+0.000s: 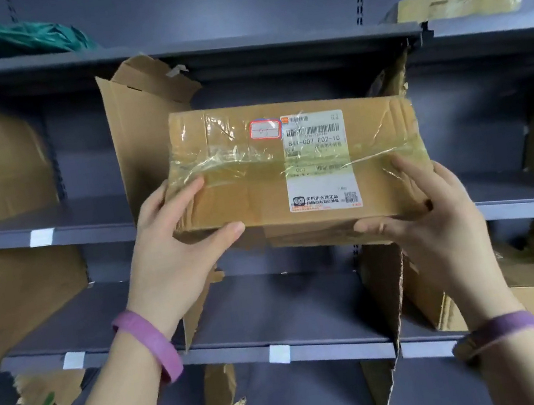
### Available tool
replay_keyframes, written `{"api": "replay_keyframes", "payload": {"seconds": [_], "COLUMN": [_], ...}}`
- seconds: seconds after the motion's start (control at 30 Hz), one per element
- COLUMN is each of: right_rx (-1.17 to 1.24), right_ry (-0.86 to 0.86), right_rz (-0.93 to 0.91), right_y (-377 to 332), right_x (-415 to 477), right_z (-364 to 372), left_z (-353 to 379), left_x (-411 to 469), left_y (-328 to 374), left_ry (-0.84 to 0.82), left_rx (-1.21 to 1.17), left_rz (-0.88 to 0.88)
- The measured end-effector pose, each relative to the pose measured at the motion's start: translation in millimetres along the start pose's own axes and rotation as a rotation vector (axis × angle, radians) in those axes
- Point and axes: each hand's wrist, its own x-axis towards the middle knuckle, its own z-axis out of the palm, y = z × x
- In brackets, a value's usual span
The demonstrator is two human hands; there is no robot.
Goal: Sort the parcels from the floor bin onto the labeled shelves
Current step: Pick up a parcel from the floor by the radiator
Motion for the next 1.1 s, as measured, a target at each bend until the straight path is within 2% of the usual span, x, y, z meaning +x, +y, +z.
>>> {"api": "replay_keyframes", "payload": {"seconds": [0.2,0.43,0.57,0.67,0.93,1.1], "right_rx": [-0.06,-0.106,-0.112,-0.133,-0.146,-0.185], "right_ry": [-0.004,-0.01,0.019,0.03,-0.051,-0.069], "right_rz": [0.036,0.028,0.028,0.035,0.079,0.024], "right_y": [17.1,36.9,48.2,57.8,84.8,106.6], "right_x": [55.1,84.5,97.2,104.0,93.0,60.4], "right_z": [28.9,55.4,64.8,76.0,107.7,113.3], "left_z": [17.8,35.5,50.2,65.8,85.4,89.7], "left_x": [61.4,99.8,120.1,131.7,126.5,94.4], "left_y": [-8.4,-50.2,-63.8,-70.5,-102.3,-127.8], "left_ry": [0.015,-0.032,0.032,0.059,-0.024,-0.027], "left_rx": [0.049,0.026,0.053,0.157,0.216,0.264], "left_rz": [-0.001,-0.014,0.026,0.065,0.107,0.118]}}
